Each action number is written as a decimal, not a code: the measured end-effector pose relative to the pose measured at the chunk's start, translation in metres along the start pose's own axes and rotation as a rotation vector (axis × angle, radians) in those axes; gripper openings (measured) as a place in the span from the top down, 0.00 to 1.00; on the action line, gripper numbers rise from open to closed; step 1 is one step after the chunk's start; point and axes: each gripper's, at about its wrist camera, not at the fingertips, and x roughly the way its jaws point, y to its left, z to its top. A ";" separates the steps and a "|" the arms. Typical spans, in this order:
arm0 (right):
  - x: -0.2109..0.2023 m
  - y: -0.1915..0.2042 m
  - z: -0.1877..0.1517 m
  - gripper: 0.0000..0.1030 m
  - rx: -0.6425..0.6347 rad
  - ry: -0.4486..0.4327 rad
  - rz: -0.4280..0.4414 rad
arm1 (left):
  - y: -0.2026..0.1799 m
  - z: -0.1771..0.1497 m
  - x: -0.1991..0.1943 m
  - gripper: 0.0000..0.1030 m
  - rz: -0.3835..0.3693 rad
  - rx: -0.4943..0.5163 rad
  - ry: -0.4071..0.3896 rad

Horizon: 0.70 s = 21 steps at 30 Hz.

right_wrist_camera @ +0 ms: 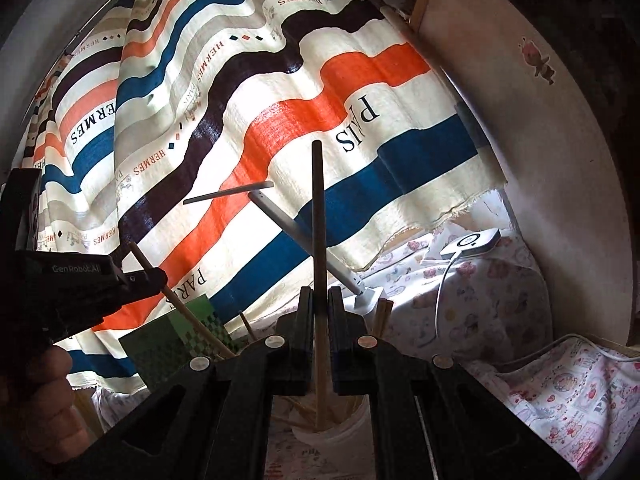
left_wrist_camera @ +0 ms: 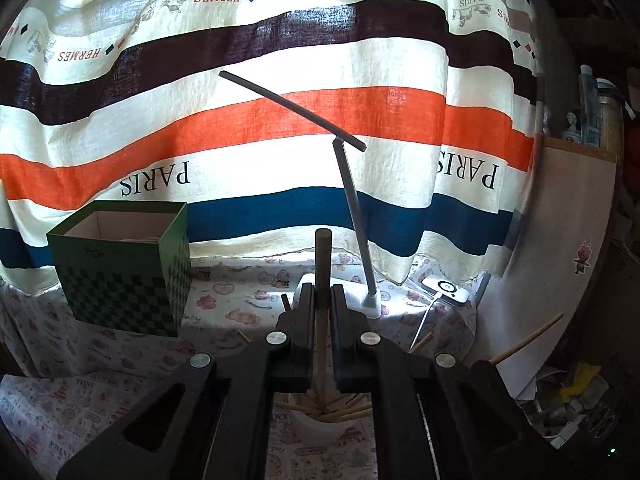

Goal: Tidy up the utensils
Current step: 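Carry both upright chopsticks over the clear cup and lower them in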

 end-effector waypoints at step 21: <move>0.064 -0.015 -0.043 0.93 0.022 0.267 -0.072 | 0.021 -0.041 0.069 0.94 -0.034 -0.015 0.272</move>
